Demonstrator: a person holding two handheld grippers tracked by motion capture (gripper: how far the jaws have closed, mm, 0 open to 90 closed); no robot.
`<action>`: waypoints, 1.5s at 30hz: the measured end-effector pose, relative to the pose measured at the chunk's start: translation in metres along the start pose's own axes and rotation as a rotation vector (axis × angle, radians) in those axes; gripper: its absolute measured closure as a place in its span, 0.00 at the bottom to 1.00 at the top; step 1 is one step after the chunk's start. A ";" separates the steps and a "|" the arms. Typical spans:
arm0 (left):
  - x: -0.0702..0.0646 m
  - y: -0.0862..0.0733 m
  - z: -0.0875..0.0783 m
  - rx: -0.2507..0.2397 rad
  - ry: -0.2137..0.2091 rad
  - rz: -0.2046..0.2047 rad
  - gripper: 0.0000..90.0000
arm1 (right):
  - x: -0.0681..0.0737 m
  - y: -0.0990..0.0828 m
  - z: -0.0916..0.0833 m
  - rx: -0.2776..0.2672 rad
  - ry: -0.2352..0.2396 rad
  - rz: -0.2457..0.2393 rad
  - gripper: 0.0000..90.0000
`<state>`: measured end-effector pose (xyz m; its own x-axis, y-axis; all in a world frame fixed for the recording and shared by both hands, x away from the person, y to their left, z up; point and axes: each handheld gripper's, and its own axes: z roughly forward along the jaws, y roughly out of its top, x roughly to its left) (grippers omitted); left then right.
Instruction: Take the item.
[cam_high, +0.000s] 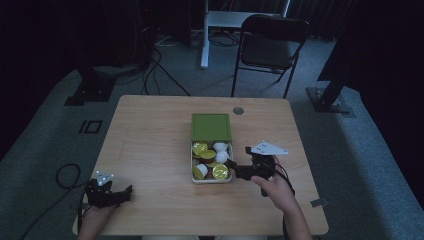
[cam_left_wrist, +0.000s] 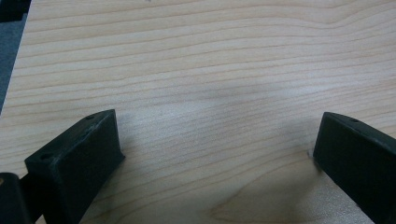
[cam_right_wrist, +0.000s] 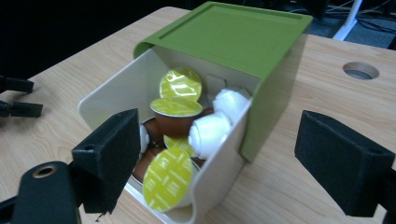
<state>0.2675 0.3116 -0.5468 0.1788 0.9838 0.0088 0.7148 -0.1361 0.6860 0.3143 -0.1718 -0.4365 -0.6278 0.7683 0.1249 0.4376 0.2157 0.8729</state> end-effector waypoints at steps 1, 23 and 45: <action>0.000 0.000 0.000 0.000 0.000 0.000 0.01 | 0.001 0.001 0.001 -0.002 0.005 -0.001 0.16; 0.000 0.000 0.000 0.000 0.000 -0.001 0.01 | 0.036 0.003 0.030 0.027 0.090 -0.051 0.17; 0.000 0.000 0.000 -0.001 0.000 0.000 0.01 | 0.061 -0.017 0.062 0.067 0.120 -0.057 0.17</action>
<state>0.2675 0.3116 -0.5469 0.1787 0.9839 0.0088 0.7138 -0.1359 0.6870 0.3086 -0.0915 -0.4735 -0.7238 0.6767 0.1347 0.4383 0.3002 0.8472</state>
